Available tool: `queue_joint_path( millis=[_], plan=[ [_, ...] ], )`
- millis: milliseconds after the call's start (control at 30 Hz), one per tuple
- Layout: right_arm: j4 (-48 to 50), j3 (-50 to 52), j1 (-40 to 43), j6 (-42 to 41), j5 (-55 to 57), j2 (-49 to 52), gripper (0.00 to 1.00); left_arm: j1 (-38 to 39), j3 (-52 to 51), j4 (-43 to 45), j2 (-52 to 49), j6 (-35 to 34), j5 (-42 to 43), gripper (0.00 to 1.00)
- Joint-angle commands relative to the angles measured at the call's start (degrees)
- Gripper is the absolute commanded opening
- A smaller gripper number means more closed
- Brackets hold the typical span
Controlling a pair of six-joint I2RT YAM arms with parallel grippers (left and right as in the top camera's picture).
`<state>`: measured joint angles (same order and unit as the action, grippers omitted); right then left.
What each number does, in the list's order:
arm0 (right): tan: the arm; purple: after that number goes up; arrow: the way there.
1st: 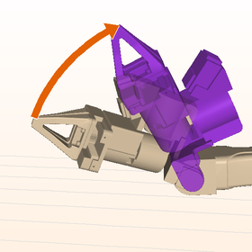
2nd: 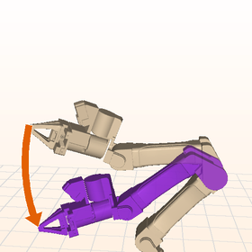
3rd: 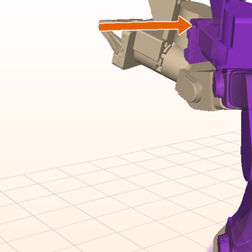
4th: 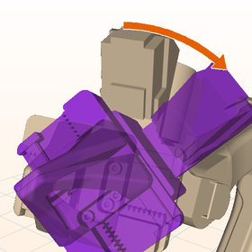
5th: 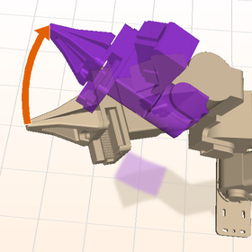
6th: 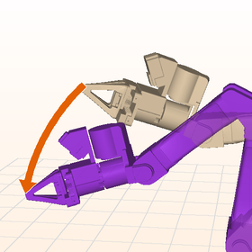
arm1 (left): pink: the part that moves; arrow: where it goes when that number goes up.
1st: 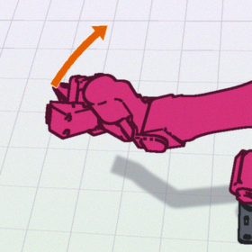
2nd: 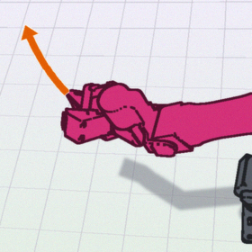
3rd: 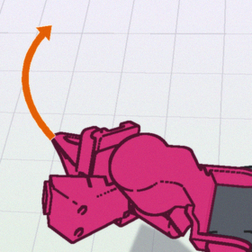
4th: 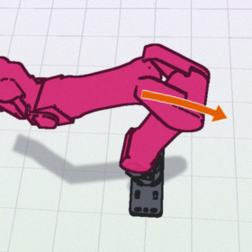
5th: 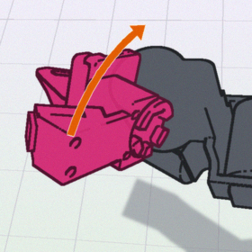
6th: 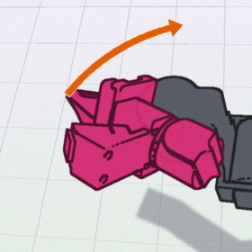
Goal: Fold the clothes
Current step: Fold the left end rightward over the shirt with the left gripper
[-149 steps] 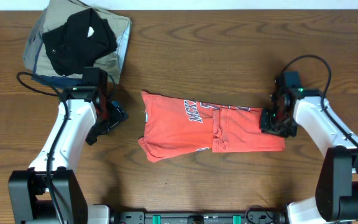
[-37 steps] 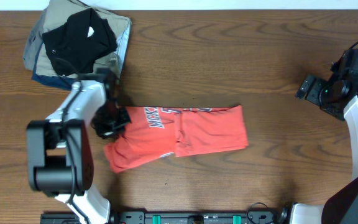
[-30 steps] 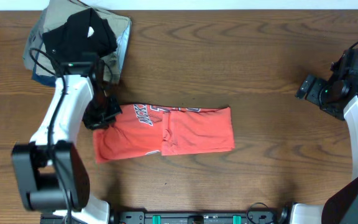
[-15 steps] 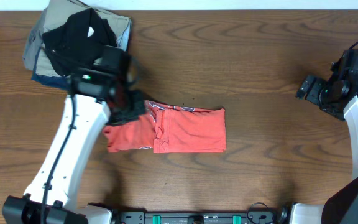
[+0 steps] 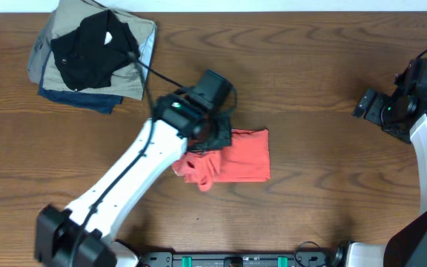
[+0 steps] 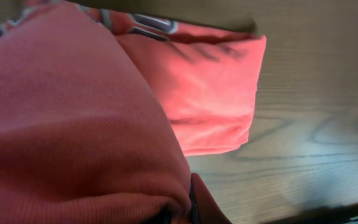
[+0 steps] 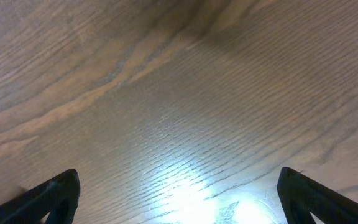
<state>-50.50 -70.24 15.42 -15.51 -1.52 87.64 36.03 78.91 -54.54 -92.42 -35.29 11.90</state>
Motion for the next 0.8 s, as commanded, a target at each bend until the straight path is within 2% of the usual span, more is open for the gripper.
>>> queue_joint_path(
  millis=[0,300,533,633,767],
  plan=[
    [-0.07,-0.46,0.31,-0.31,0.0,-0.09,0.99,2.34,1.03,2.25,-3.8,-2.56,0.57,0.06],
    [-0.07,-0.46,0.31,-0.31,0.0,-0.09,0.99,7.8,1.03,13.18,-11.96,-4.74,1.62,0.06],
    [-0.07,-0.46,0.31,-0.31,0.0,-0.09,0.99,9.49,1.03,15.13,-13.66,-6.21,1.6,0.07],
    [-0.07,-0.46,0.31,-0.31,0.0,-0.09,0.99,9.7,1.03,16.5,-14.27,-6.36,1.6,0.13],
    [-0.07,-0.46,0.31,-0.31,0.0,-0.09,0.99,9.7,1.03,18.27,-14.53,-7.06,1.62,0.15]
  ],
)
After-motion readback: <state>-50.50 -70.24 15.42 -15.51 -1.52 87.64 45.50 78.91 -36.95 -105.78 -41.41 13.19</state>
